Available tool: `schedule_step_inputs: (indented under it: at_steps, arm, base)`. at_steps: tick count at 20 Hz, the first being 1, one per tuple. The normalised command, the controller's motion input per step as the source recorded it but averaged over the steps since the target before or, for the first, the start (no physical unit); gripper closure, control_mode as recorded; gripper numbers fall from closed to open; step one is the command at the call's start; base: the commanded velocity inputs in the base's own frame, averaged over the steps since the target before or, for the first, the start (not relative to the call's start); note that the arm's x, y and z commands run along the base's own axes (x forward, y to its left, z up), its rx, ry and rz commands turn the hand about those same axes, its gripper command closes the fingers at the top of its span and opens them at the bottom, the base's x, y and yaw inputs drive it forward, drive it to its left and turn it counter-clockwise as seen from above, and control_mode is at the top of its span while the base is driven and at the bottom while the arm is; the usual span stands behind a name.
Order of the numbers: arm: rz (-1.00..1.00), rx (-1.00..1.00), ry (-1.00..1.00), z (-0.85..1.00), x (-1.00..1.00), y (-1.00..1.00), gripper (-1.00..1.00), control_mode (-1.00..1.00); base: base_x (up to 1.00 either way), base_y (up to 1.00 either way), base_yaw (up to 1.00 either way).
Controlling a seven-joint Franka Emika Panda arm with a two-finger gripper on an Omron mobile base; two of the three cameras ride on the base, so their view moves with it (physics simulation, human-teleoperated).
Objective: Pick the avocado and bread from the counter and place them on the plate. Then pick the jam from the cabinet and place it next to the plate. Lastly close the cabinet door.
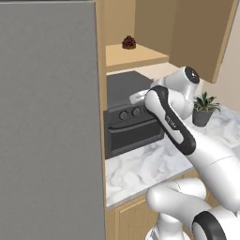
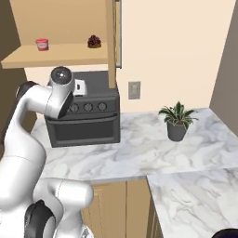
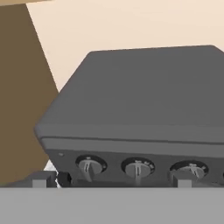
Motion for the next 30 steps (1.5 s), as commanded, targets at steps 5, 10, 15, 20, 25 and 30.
schedule_step_inputs:
  at_steps: [5,10,15,20,25,30]
  arm:
    - [0.06,0.01,-0.21,0.7,0.08,0.12,-1.0,-1.0]
    - [0.07,0.03,-0.29,0.79,-0.06,0.05,-1.0,-1.0]
    - [0.08,0.0,-0.19,0.59,0.0,0.22,-1.0,-1.0]
    - [0.05,0.0,-0.12,0.5,0.03,0.23,-1.0,-1.0]
    - [0.0,-0.04,-0.01,0.29,0.29,0.52,-1.0,-1.0]
    - [0.0,-0.11,0.02,0.24,0.35,0.67,-1.0,-1.0]
  base:
    - [0.0,0.0,0.0]
    - [0.0,0.0,0.0]
    - [0.0,0.0,0.0]
    - [0.0,0.0,0.0]
    - [0.0,0.0,0.0]
    - [0.0,0.0,0.0]
